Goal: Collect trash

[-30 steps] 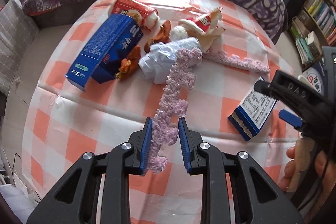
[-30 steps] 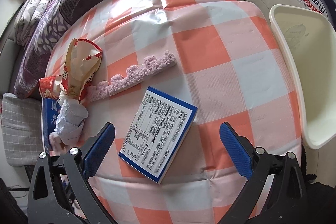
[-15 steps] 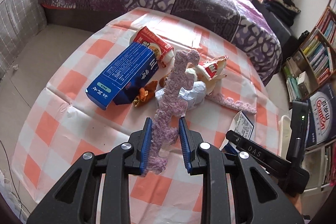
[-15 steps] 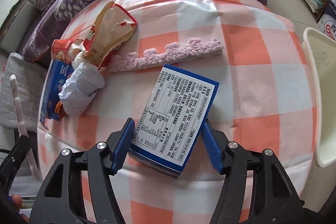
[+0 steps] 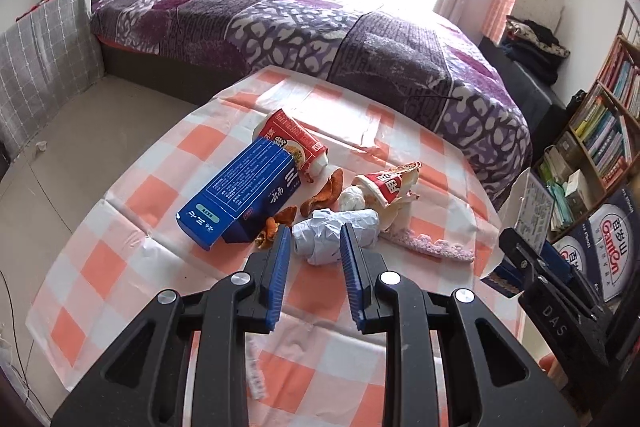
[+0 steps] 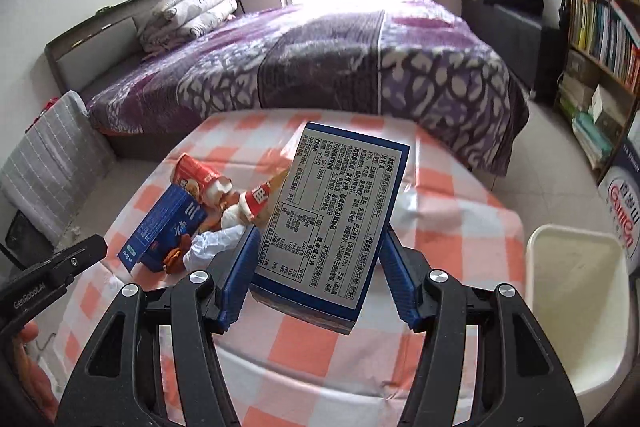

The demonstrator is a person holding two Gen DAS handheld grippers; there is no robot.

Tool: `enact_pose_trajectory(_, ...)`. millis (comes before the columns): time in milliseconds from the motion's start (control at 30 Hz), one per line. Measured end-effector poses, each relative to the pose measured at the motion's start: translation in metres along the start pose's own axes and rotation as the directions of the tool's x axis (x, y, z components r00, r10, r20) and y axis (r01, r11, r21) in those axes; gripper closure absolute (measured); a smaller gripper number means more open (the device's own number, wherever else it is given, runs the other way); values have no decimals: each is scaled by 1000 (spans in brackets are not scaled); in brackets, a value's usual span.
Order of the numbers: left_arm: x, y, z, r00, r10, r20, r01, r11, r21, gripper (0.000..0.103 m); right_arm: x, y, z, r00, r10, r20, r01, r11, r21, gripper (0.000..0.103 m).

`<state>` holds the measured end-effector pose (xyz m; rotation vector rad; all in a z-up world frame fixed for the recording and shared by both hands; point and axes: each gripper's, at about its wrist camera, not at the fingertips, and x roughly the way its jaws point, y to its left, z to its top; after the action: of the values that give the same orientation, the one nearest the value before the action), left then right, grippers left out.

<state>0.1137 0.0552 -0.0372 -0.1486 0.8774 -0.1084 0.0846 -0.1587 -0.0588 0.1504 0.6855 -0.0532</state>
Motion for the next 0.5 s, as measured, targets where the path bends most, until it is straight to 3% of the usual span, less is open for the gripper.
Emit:
enact_pose_trajectory(100, 15, 1, 0, 996, 33, -85, -31, 999, 24, 76, -8, -5, 4, 1000, -6, 17, 6, 1000, -13, 46)
enact_pose_trajectory(133, 22, 5, -2, 991, 52, -126, -49, 998, 28, 65, -8, -8, 5, 1000, -7, 12, 8, 1000, -15, 46)
enact_pose_trajectory(167, 31, 10, -3, 981, 77, -176, -74, 997, 27, 48, -10, -11, 5, 1000, -10, 7, 10, 1000, -15, 46)
enact_pose_trajectory(233, 46, 25, -7, 956, 118, -269, -116, 993, 24, 34, -11, -18, 5, 1000, -14, -10, 14, 1000, -9, 46)
enact_pose_trajectory(433, 70, 68, -23, 888, 173, -426, -214, 975, -50, 34, -11, -30, 4, 999, -7, -43, 8, 1000, 27, 46)
enact_pose_trajectory(500, 81, 72, -34, 858, 183, -479, -237, 970, -53, 34, -13, -30, 3, 999, -7, -41, 8, 1000, 29, 46)
